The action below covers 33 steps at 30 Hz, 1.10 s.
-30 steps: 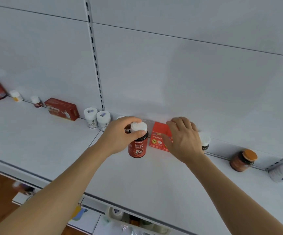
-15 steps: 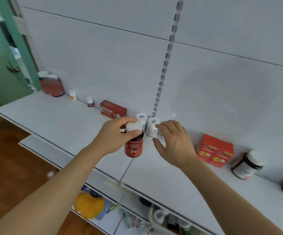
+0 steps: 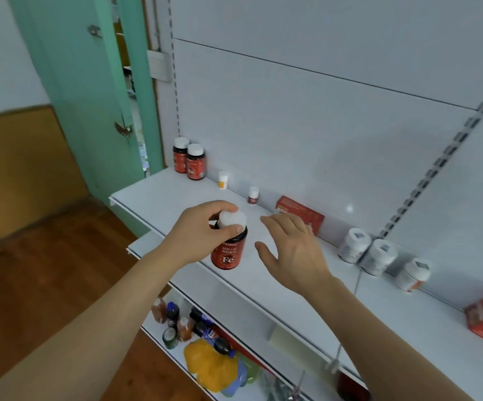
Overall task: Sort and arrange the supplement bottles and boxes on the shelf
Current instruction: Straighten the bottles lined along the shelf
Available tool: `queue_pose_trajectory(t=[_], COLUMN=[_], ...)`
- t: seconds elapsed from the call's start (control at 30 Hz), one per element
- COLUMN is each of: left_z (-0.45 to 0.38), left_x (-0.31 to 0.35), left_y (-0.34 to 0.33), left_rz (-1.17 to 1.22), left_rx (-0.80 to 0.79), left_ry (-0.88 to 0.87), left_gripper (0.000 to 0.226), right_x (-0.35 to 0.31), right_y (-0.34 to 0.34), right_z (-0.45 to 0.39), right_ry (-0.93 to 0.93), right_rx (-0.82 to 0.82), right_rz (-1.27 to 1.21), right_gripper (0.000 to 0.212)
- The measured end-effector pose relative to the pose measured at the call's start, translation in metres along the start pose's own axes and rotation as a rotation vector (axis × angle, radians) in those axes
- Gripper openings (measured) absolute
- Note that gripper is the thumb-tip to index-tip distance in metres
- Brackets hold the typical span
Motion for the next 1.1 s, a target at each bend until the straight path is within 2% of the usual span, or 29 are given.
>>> queue_pose_trajectory(t=[0.3, 0.4, 0.57, 0.67, 0.9, 1.1], left_z=[-0.063, -0.092, -0.135, -0.154, -0.201, -0.239], left_x=[-0.075, -0.096, -0.135, -0.164, -0.231, -0.275], left_y=[0.081, 0.107, 0.138, 0.149, 0.178, 0.217], left_rz=[-0.091, -0.13, -0.19, -0.22, -0.198, -0.235], left_rx=[0.024, -0.01, 0.016, -0.026, -0.132, -0.254], left_ry=[0.012, 0.01, -0.017, -0.041, -0.058, -0.146], left_gripper=[0.029, 0.031, 0.033, 0.032, 0.034, 0.042], right_x=[-0.051, -0.063, -0.076, -0.084, -0.106, -0.144], right_y=[-0.071, -0.091, -0.126, -0.145, -0.187, -0.211], right_z=[-0.105, -0.14, -0.188, -0.204, -0.24, -0.259], right_ry=[0.03, 0.045, 0.031, 0.019, -0.135, -0.309], right_rx=[0.005, 0.011, 0.009, 0.006, -0.033, -0.071], right_rz=[-0.071, -0.094, -0.048, 0.017, 0.142, 0.21], right_gripper=[0.051, 0.05, 0.05, 0.052, 0.056, 0.056])
Point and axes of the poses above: each hand's wrist, its own z-axis away from the middle knuckle, its own y-axis out of the back of the hand, x = y × z, the point moved 2 cm from there along -z, towards the middle knuckle, and after that the axes turned 15 degrees about -y, right-handed, at the moved point
